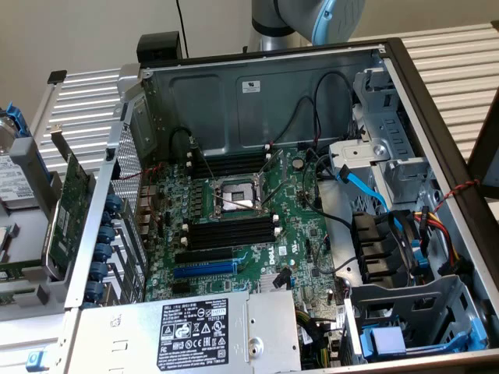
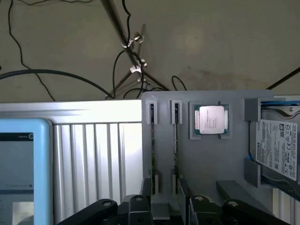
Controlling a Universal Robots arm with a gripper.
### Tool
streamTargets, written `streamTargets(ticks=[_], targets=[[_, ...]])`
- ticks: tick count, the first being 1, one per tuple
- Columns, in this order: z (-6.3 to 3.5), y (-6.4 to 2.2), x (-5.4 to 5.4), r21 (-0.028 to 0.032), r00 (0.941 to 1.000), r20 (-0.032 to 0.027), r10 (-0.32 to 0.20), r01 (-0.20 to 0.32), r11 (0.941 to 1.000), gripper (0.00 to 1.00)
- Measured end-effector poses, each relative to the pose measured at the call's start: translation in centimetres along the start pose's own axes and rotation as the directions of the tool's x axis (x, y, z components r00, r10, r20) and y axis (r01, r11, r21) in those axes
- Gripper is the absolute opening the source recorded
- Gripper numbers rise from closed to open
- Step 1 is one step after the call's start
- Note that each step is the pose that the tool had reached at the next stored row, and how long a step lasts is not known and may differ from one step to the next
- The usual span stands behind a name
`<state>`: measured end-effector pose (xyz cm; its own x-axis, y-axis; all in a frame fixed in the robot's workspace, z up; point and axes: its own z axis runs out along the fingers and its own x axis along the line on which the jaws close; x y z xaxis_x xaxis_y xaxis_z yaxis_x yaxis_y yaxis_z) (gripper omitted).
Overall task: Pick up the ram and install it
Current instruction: 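Pick up the ram and move it above insertion slot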
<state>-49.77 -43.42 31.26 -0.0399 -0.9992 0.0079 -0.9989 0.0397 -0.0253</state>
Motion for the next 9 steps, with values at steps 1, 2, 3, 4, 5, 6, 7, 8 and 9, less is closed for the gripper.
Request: streamTargets(ticks=[1, 2, 3, 4, 5, 6, 7, 8, 9], targets=[[0.17, 0.0, 0.0, 0.0, 1.0, 0.0002, 0.0, 0.0, 1.0, 0.36], [0.35, 0.0, 0.1, 0.0, 1.0, 0.0005, -0.001, 0.001, 1.0, 0.36], [0.55, -0.01, 0.2, -0.0001, 1.0, 0.0011, -0.001, 0.001, 1.0, 0.36], [0.72, -0.05, 0.3, -0.0004, 1.0, 0.0022, -0.002, 0.002, 1.0, 0.36], [0.89, -0.09, 0.5, -0.0005, 1.0, 0.0034, -0.002, 0.002, 1.0, 0.36], [1.07, -0.13, 0.7, -0.0006, 1.0, 0.0046, -0.002, 0.002, 1.0, 0.36], [1.26, -0.18, 0.8, -0.0005, 1.0, 0.006, -0.002, 0.002, 1.0, 0.36], [1.43, -0.25, 1.0, -0.0006, 1.0, 0.0069, -0.003, 0.003, 1.0, 0.36], [1.6, -0.33, 1.1, -0.0007, 1.0, 0.0079, -0.003, 0.003, 1.0, 0.36]])
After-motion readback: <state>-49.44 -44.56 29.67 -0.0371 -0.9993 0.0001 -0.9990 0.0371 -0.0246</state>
